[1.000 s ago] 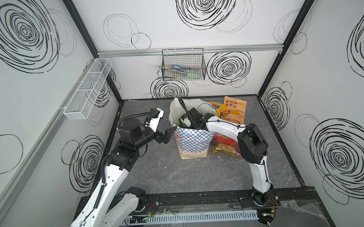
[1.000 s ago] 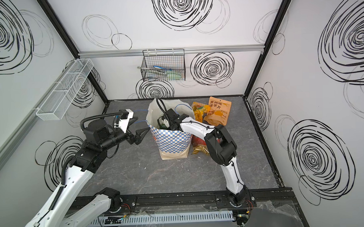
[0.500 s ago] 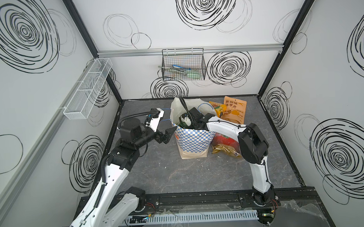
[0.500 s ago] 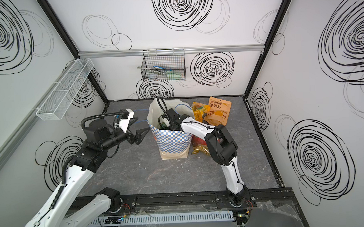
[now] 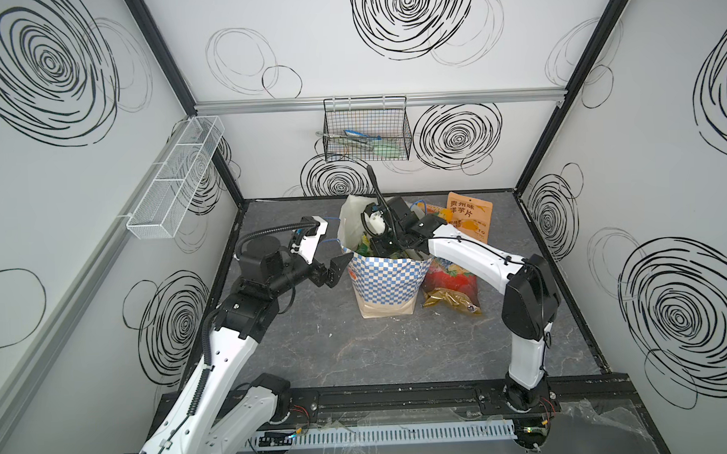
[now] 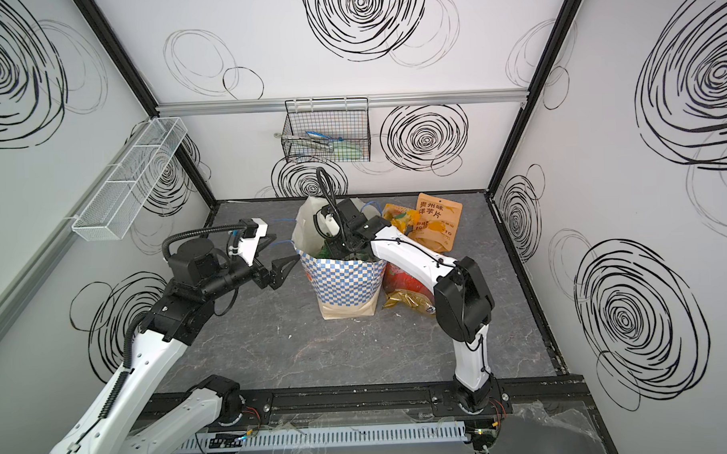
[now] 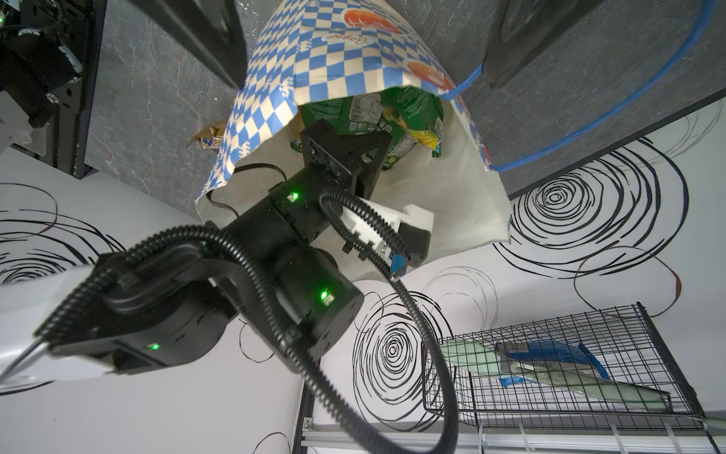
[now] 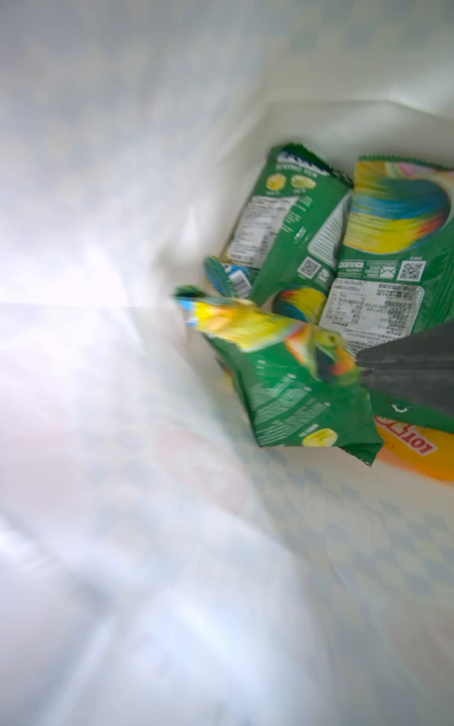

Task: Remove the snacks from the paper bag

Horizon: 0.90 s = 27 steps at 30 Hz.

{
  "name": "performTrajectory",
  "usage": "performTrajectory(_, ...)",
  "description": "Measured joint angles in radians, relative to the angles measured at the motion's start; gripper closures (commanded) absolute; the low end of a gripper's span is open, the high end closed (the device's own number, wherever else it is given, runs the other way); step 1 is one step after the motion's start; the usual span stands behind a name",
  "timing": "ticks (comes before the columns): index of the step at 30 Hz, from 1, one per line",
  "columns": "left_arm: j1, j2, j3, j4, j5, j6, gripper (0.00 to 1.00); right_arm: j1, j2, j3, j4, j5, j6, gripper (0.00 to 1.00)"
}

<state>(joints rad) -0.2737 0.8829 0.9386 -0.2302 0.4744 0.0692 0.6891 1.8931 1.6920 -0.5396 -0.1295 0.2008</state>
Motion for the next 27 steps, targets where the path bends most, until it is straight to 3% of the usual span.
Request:
performTrajectory(11, 0.000, 0.000, 0.000, 0.000, 0.001, 0.000, 0.04, -0.042, -0.137, -0.043, 0.129, -0.020, 0.018, 1.00)
performTrajectory(20, 0.000, 0.000, -0.001, 0.001, 0.025, -0.006, 0.04, -0.055, -0.145, -0.044, 0.163, -0.035, 0.024, 1.00)
performTrajectory(21, 0.000, 0.000, -0.001, 0.001, 0.026, -0.006, 0.04, -0.055, -0.145, -0.044, 0.163, -0.037, 0.024, 0.96)
performTrajectory(25, 0.000, 0.000, -0.001, 0.002, 0.031, -0.006, 0.04, -0.049, -0.131, -0.042, 0.163, -0.036, 0.013, 0.51)
performTrajectory(27, 0.000, 0.000, -0.001, 0.002, 0.032, -0.006, 0.04, -0.039, -0.100, -0.035, 0.159, -0.027, 0.002, 0.41)
